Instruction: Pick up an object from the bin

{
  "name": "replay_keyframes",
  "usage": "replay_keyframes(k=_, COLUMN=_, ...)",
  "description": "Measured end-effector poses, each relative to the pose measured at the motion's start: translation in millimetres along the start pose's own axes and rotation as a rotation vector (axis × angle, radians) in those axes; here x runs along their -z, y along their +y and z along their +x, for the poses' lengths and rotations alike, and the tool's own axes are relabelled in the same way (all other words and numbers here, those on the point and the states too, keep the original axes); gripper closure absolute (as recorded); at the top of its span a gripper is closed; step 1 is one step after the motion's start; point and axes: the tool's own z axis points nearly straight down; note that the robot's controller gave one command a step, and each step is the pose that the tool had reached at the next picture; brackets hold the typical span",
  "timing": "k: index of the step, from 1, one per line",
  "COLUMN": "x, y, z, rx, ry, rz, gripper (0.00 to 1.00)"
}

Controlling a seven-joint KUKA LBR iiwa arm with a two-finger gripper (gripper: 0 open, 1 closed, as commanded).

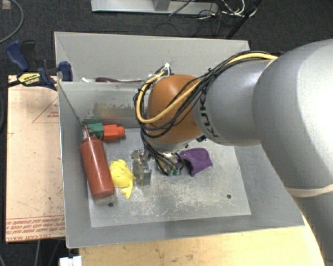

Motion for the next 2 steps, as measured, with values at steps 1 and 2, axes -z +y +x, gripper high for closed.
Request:
replay_keyframes(k=1, x=-0.1, y=0.6, z=0.0, rx=0.000, ry=0.000, rz=-0.001, gripper=0.00)
replay_keyframes(k=2, x=-0.1, y=0.6, z=0.1, rx=0.000, ry=0.000, rz=-0.001, gripper=0.00)
